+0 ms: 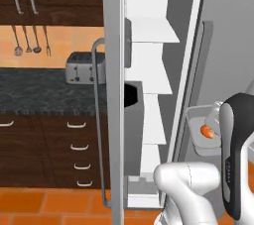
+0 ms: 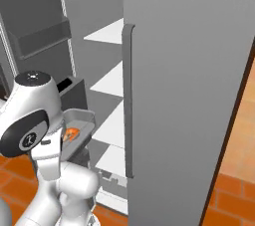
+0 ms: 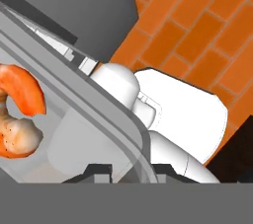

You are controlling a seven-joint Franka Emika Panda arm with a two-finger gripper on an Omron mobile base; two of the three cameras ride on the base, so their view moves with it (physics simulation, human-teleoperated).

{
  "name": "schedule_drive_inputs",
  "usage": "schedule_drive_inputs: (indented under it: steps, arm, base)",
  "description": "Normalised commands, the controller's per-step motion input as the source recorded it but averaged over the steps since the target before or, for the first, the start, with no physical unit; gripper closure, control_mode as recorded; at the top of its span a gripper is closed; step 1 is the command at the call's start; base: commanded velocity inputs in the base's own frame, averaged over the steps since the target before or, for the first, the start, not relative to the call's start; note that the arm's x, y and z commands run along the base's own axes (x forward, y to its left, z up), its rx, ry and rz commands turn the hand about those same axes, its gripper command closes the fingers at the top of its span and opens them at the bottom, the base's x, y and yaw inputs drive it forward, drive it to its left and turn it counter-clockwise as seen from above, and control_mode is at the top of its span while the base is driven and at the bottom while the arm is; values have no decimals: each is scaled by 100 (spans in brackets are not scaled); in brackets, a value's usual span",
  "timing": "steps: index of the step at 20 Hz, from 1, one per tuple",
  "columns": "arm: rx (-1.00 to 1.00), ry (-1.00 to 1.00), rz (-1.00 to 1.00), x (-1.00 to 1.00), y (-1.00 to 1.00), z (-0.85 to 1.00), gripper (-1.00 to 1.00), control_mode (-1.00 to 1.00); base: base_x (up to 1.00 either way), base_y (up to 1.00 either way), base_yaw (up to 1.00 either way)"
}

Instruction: Take the meat container that has the shrimp and place it on the second highest rack of the freezer. Then take the vegetable container that has the cucumber and mushroom and place it on the highest rack of the freezer.

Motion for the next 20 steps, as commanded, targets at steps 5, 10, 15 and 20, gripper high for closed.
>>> schedule_drive_inputs:
  steps: [5, 10, 15, 20]
  arm:
    - [0, 0, 0, 0, 0, 0, 100, 100]
    - [0, 0, 0, 0, 0, 0, 100, 100]
    - [0, 0, 0, 0, 0, 0, 100, 100]
    - [0, 0, 0, 0, 0, 0, 100, 100]
  base:
    - [98, -2, 21]
    - [89, -17, 37]
    - [-35, -90, 32]
    - [-47, -34, 37]
